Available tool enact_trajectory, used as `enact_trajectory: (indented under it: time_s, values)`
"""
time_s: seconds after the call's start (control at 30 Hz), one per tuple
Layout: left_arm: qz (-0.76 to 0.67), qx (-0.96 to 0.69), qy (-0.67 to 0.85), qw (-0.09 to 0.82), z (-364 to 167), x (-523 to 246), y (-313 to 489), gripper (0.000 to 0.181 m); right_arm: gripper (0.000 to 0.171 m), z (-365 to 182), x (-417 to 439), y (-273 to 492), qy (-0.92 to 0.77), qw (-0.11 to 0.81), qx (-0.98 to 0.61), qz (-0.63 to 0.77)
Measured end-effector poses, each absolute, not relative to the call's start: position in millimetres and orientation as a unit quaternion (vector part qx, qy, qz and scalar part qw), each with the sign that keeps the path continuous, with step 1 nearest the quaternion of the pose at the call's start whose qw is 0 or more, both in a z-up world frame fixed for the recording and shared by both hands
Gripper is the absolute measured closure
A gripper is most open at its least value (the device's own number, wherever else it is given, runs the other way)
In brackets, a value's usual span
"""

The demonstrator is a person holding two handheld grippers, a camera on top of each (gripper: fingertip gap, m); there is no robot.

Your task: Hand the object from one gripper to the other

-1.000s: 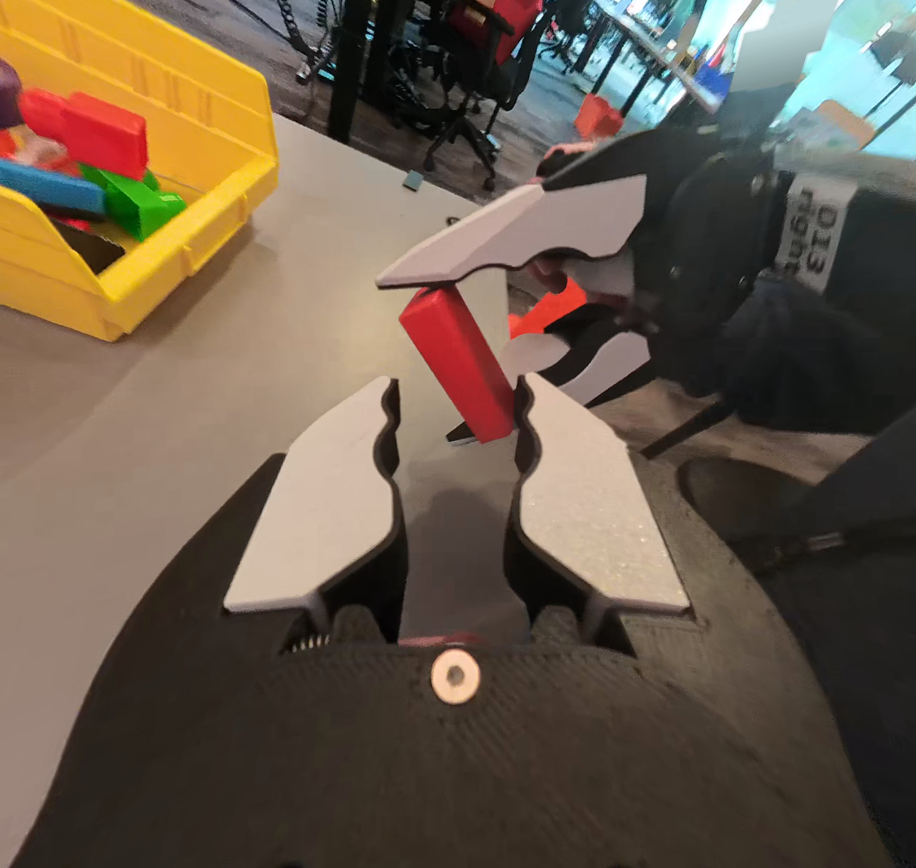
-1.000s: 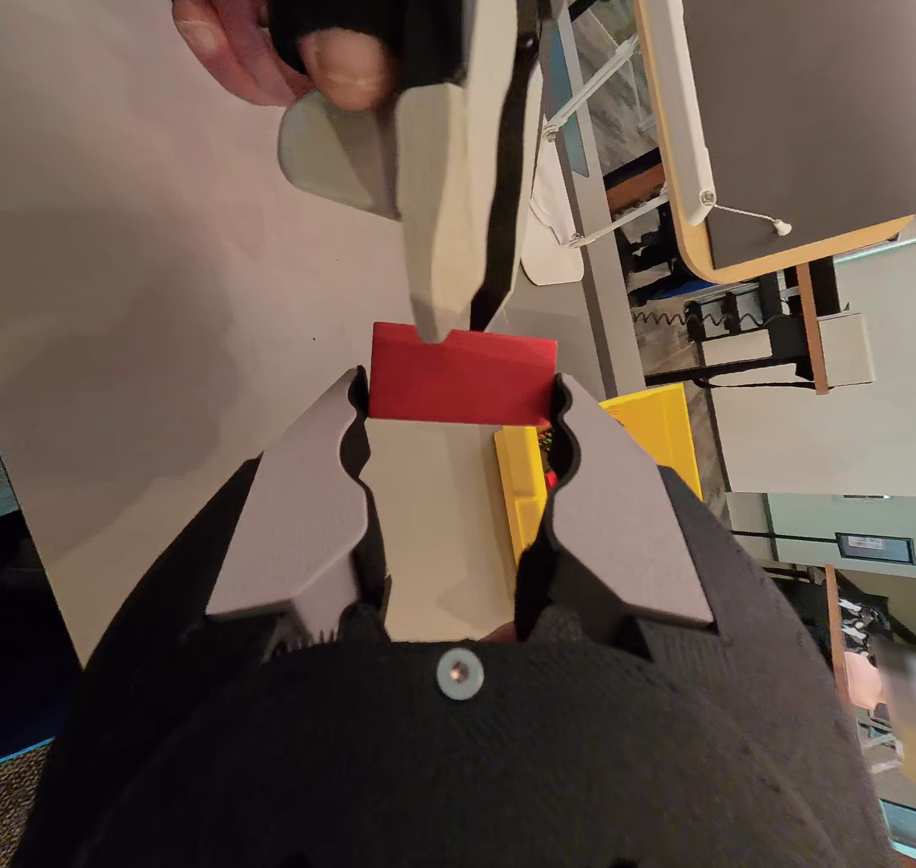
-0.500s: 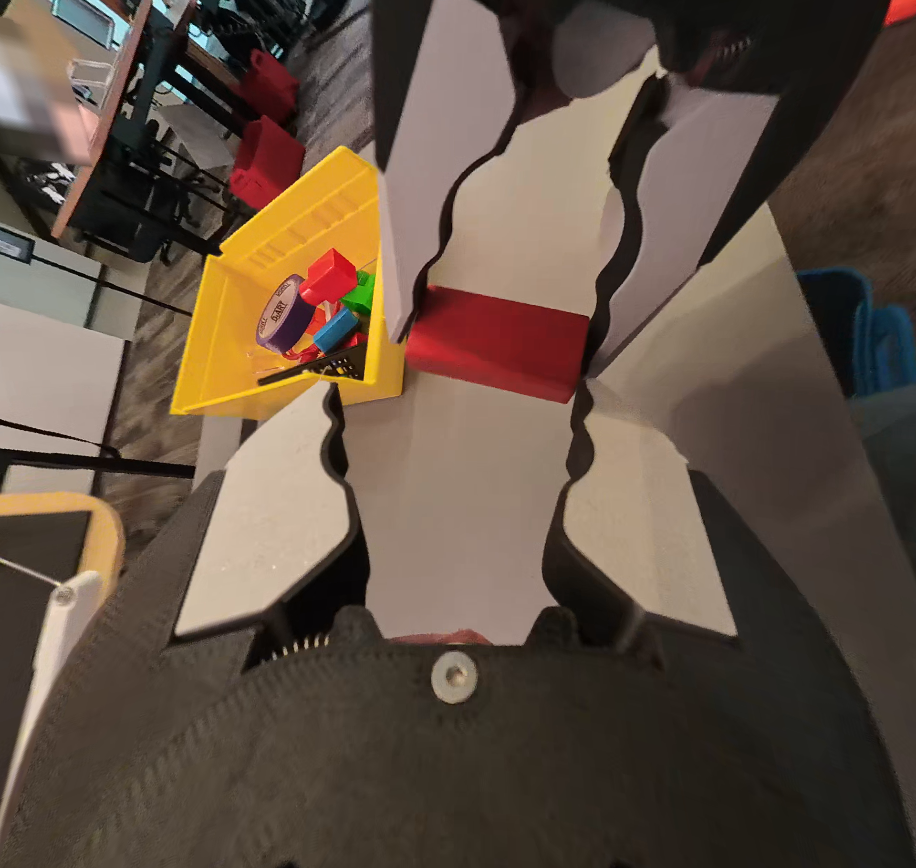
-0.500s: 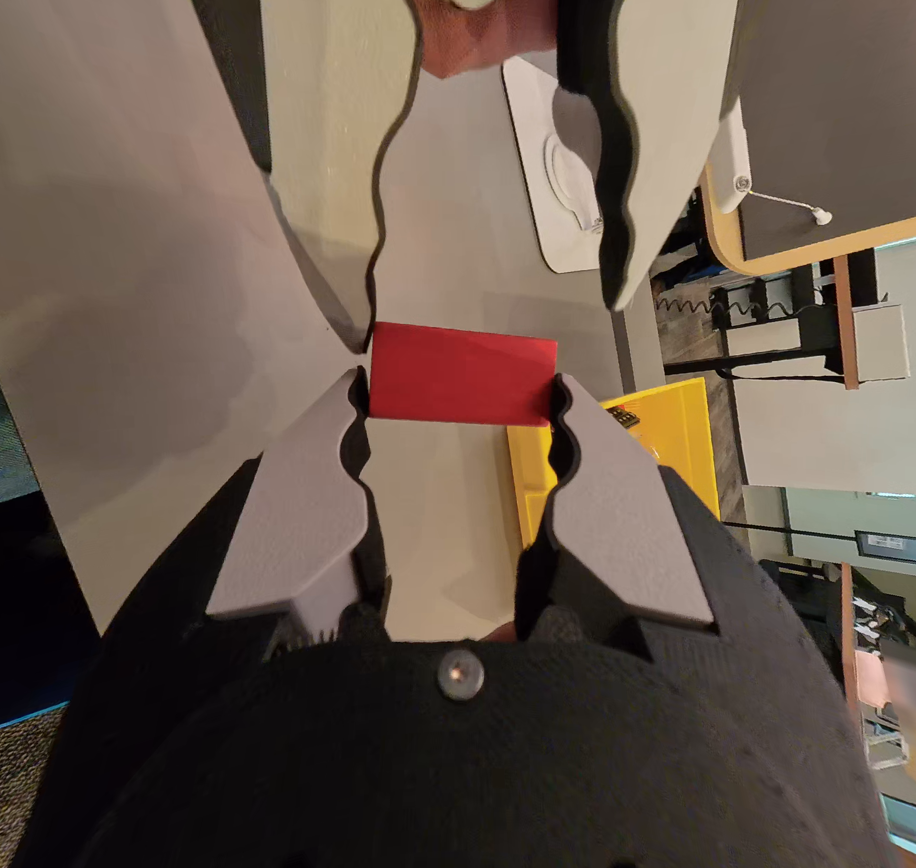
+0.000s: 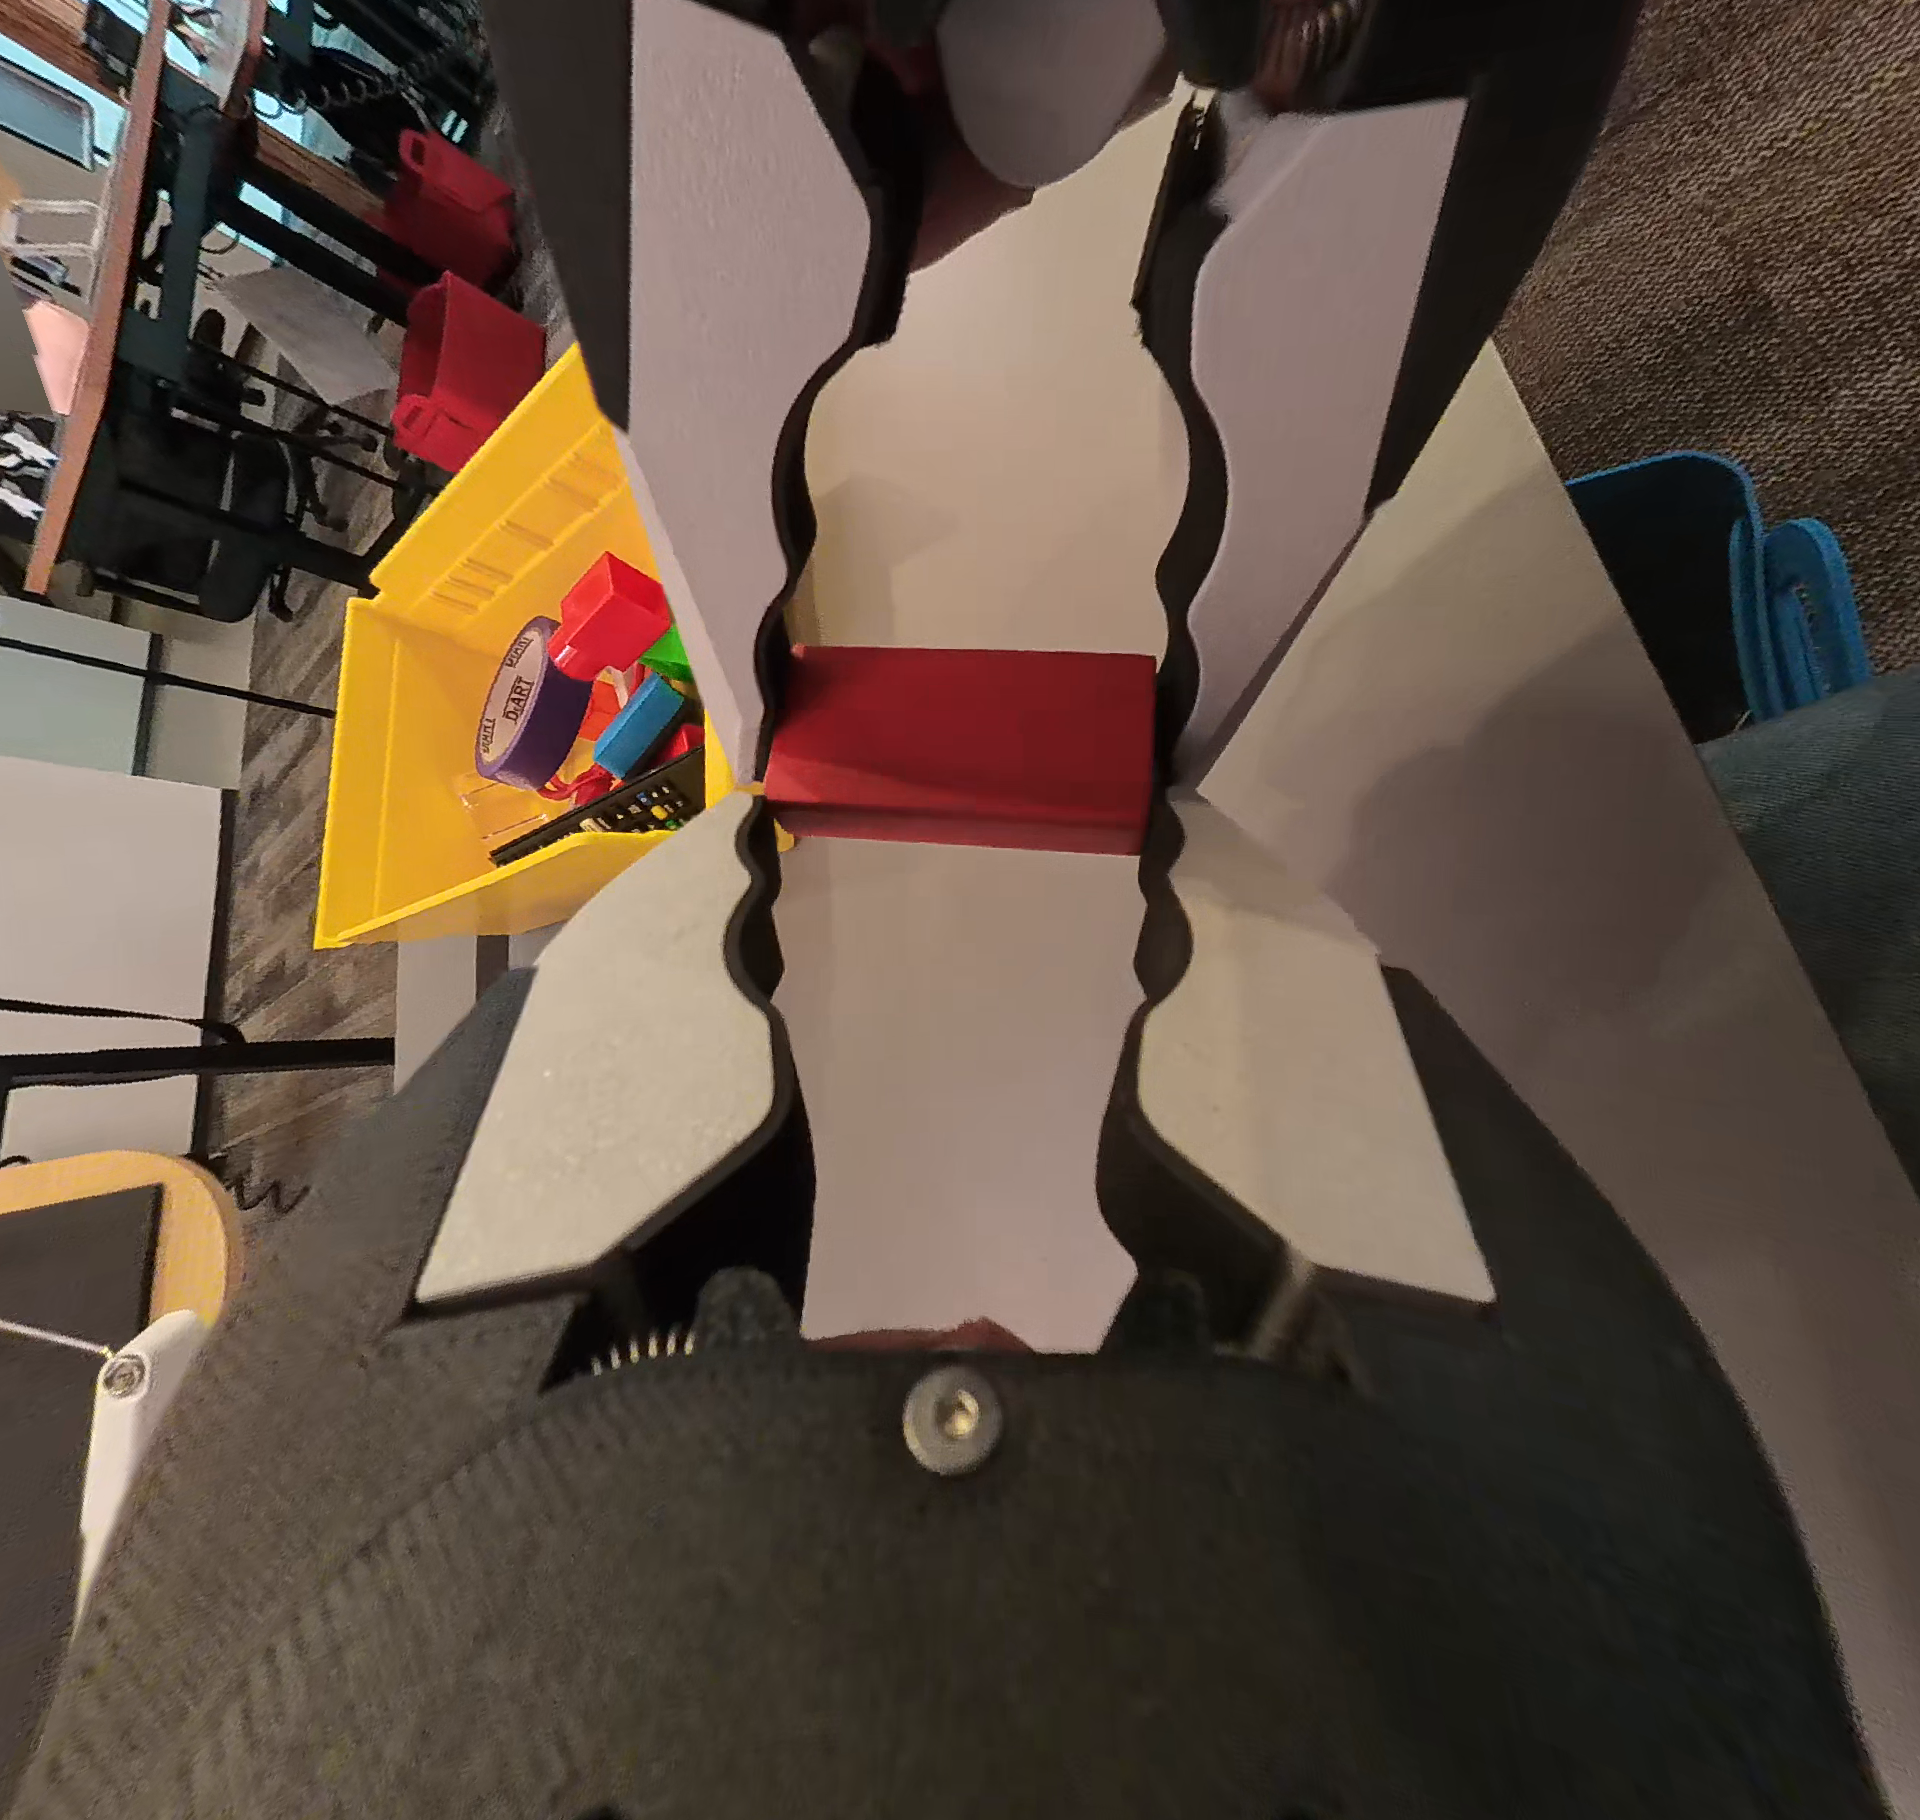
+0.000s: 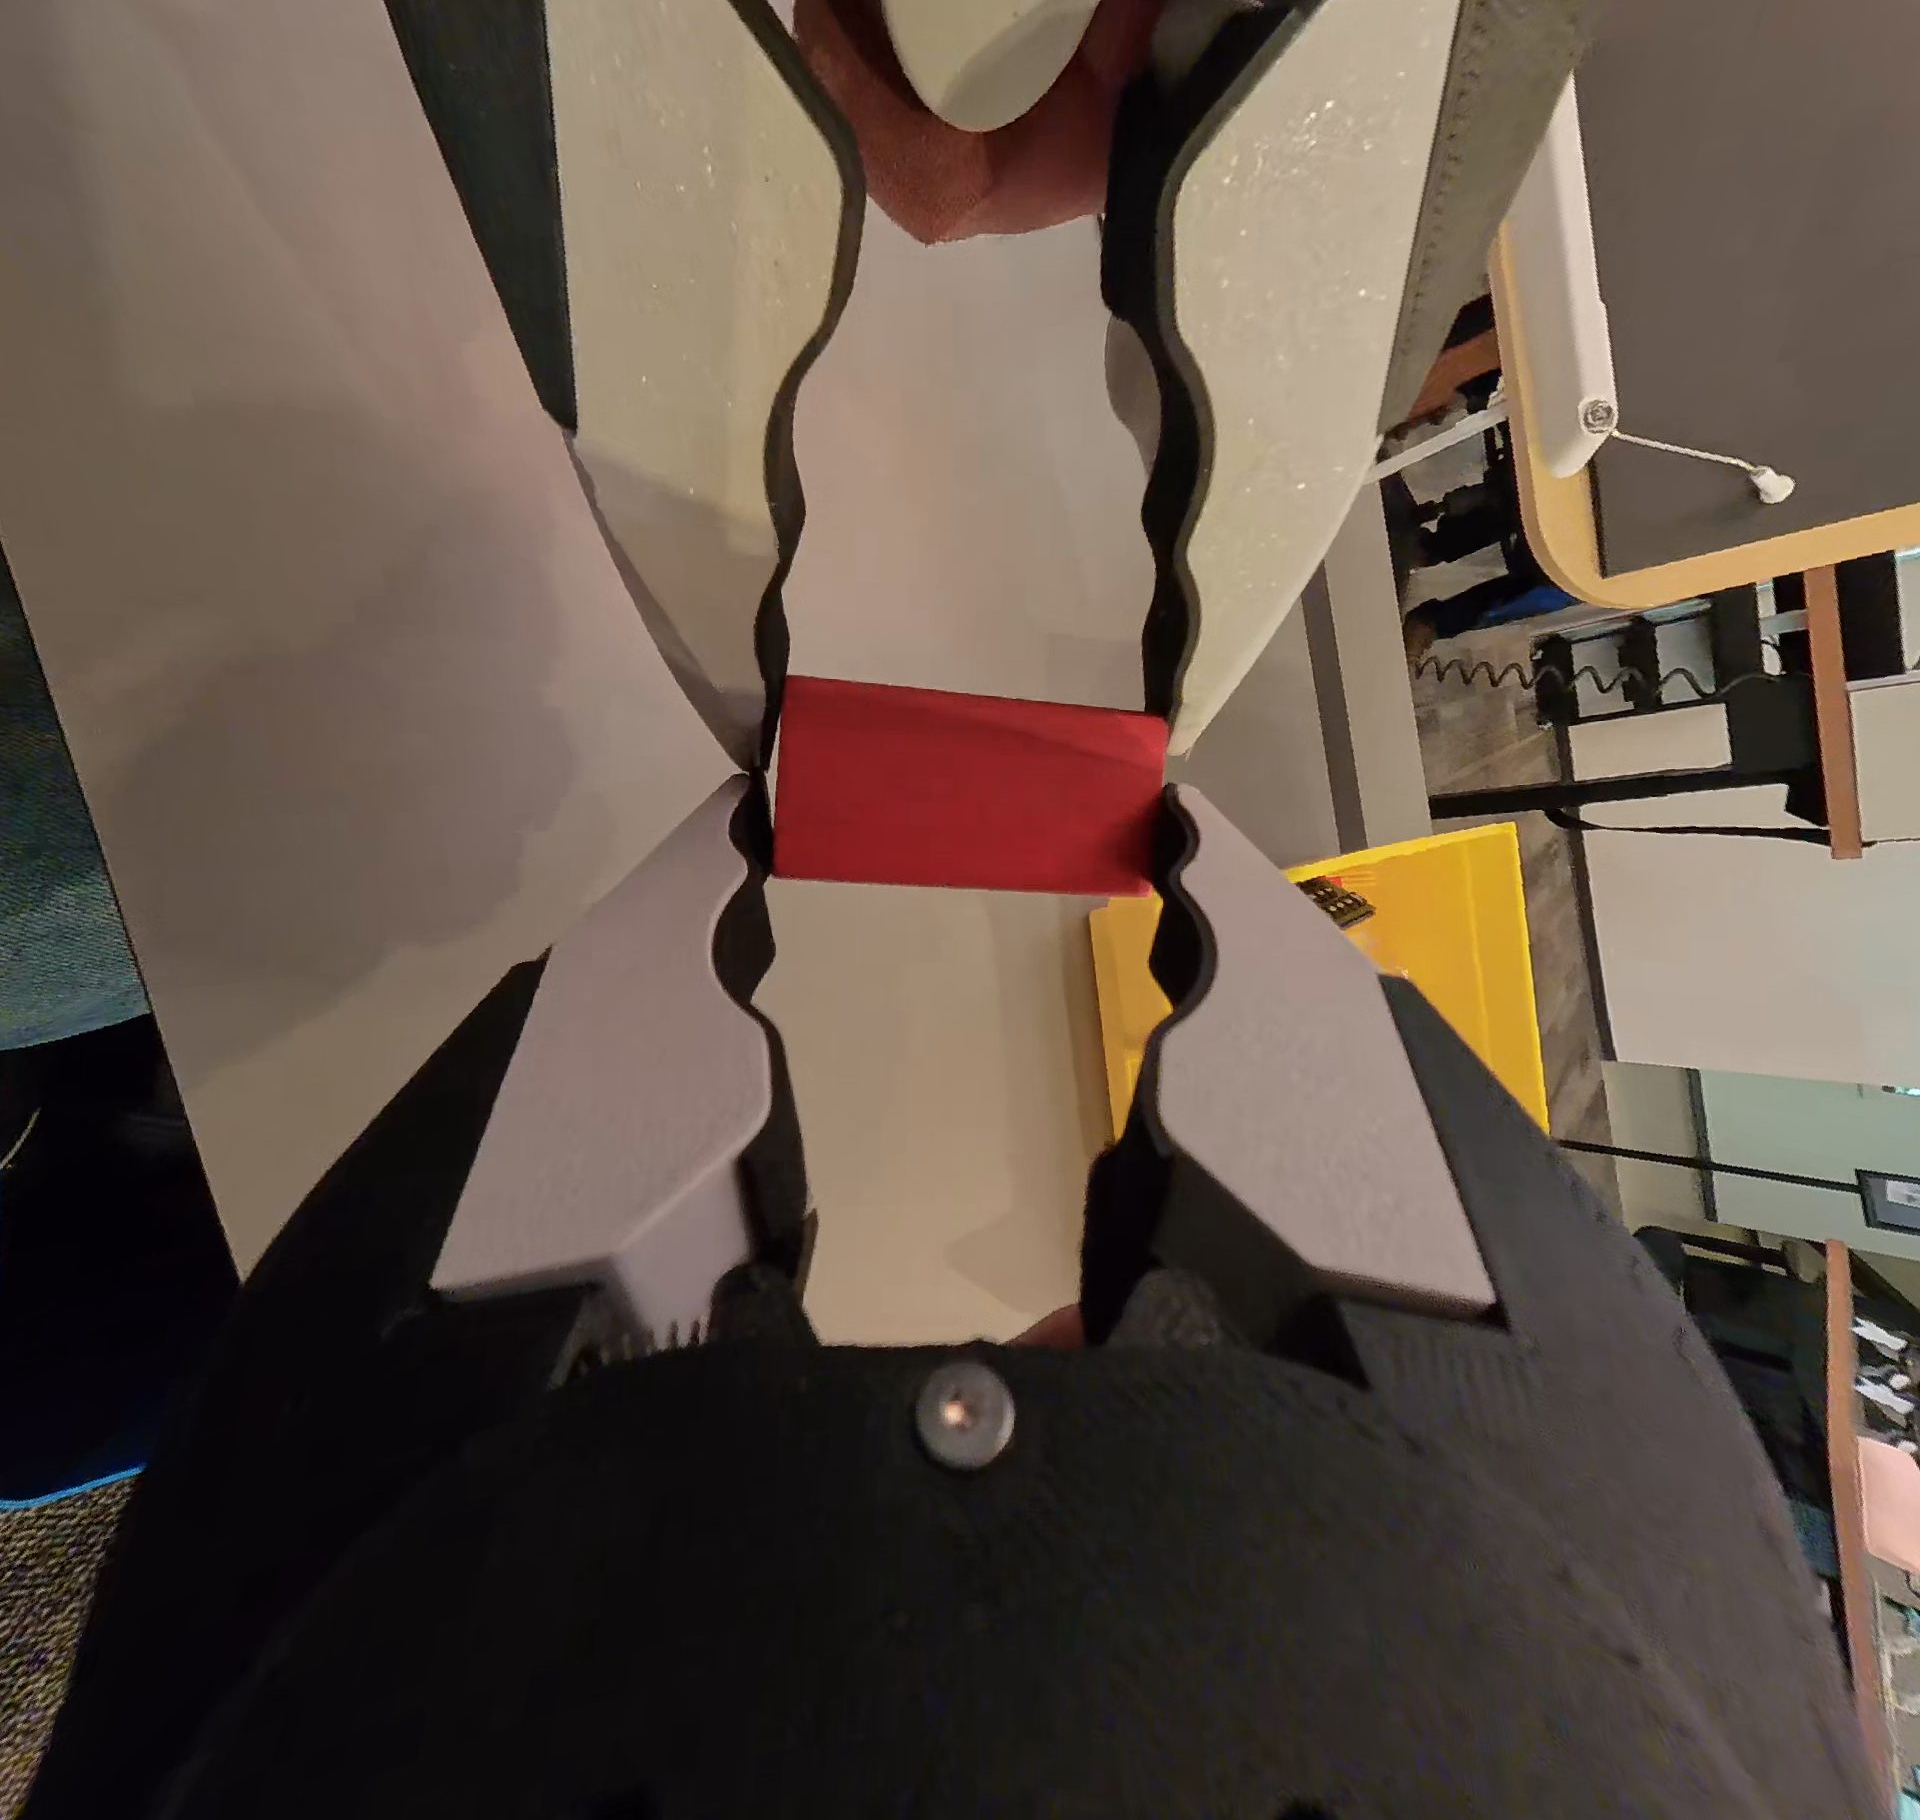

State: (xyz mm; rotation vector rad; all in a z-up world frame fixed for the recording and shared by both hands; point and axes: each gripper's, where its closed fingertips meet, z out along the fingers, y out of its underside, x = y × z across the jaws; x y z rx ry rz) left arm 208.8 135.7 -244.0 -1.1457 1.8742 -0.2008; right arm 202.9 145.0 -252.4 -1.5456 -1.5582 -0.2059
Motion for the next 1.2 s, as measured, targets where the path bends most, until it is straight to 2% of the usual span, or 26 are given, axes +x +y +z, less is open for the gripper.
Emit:
enact_trajectory:
  time_s: [0.2, 0.3, 0.53, 0.8, 0.93, 1.2]
  values:
    - [-0.104, -0.479, 0.749, 0.446, -243, 206, 135, 0.115, 0.100, -249, 200, 144, -0.634, 0.461, -0.617, -0.071]
    - [-0.124, -0.496, 0.734, 0.447, -240, 204, 138, 0.115, 0.091, -246, 200, 144, -0.626, 0.471, -0.619, -0.058]
    - [-0.326, -0.603, 0.618, 0.385, -226, 199, 143, 0.115, 0.087, -228, 209, 145, -0.584, 0.532, -0.610, -0.057]
    - [-0.548, -0.680, 0.431, 0.229, -222, 199, 142, 0.115, 0.076, -223, 206, 147, -0.569, 0.581, -0.531, -0.240]
    - [-0.580, -0.685, 0.399, 0.185, -230, 199, 135, 0.115, 0.070, -224, 192, 142, -0.578, 0.598, -0.477, -0.283]
    - [-0.663, -0.658, 0.339, 0.112, -220, 200, 119, 0.115, 0.075, -214, 180, 145, -0.619, 0.595, -0.351, -0.373]
